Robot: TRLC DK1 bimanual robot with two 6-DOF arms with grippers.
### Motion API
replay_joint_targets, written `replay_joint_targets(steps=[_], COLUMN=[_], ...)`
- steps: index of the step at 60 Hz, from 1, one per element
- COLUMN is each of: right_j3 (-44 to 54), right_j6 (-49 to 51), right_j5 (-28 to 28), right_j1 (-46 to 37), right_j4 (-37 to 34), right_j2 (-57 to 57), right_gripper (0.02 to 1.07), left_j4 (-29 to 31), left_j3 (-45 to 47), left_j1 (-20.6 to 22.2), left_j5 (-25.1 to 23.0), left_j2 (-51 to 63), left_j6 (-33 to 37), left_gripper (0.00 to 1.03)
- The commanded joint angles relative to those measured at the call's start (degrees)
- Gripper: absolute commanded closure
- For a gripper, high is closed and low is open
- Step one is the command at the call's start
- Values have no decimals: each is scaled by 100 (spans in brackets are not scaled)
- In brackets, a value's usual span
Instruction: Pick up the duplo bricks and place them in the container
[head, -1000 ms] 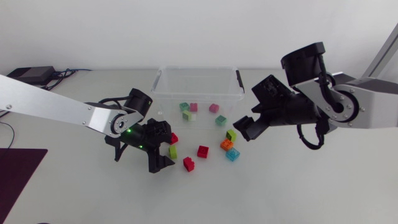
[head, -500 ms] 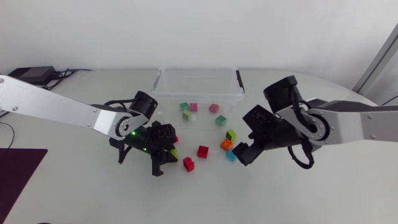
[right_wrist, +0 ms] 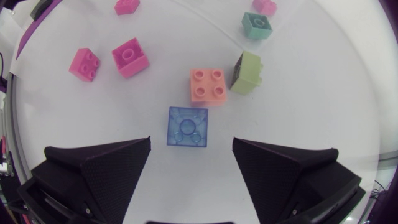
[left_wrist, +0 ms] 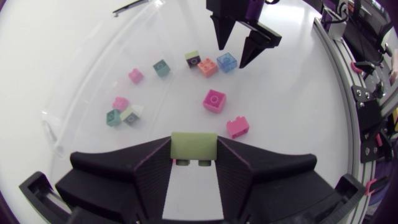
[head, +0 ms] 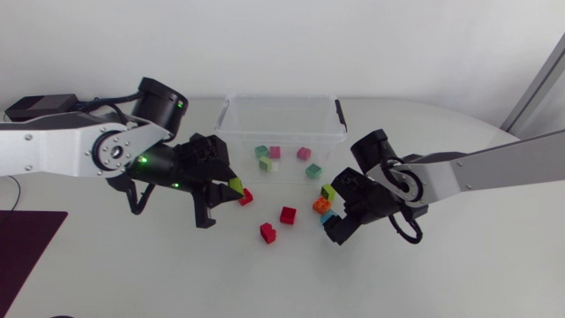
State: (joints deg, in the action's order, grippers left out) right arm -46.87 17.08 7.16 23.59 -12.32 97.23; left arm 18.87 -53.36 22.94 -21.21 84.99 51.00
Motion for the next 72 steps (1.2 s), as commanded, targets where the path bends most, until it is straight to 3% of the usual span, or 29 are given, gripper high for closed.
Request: replay_joint_targets(steps=[1,9,16,19,31,38,56,60,63,64,66,72], right_j3=[-208,-314,-366,-366,-243,-173,-700,-938,-1070,-1114,-1237,-1544], right_j6=[-21,-3,32,58,120,111,111,111,111,111,111,120], right_j5=[-57,-92,-101,-92,-101,-101,-101,-101,-101,-101,-109,-109], right_j1=[49,110,181,225,260,260,268,277,277,277,268,207], right_j4=[36,36,28,10,-210,-412,-1449,-1678,-1774,-1792,-1871,-1968], right_j2=[226,376,525,534,209,-231,-1453,-1628,-1690,-1707,-1734,-1760], right_gripper=[17,36,59,74,78,78,78,78,78,78,78,78], left_j4=[125,108,-68,-384,-1123,-1465,-1685,-1685,-1624,-1571,-1492,-1465], left_j3=[-113,-341,-500,-579,-1150,-1378,-2521,-2837,-3040,-3119,-3215,-3189], left_j1=[-149,-281,-316,-352,-483,-422,-448,-466,-483,-492,-492,-475], left_j5=[-76,-146,-155,-155,-120,205,557,645,662,662,671,715], left_j2=[-343,-571,-580,-545,-53,290,1626,1951,2162,2250,2355,2373], left_j6=[-178,-460,-750,-1066,-2015,-2253,-2894,-3070,-3176,-3202,-3211,-3211], left_gripper=[74,74,74,74,72,71,67,59,39,27,14,7])
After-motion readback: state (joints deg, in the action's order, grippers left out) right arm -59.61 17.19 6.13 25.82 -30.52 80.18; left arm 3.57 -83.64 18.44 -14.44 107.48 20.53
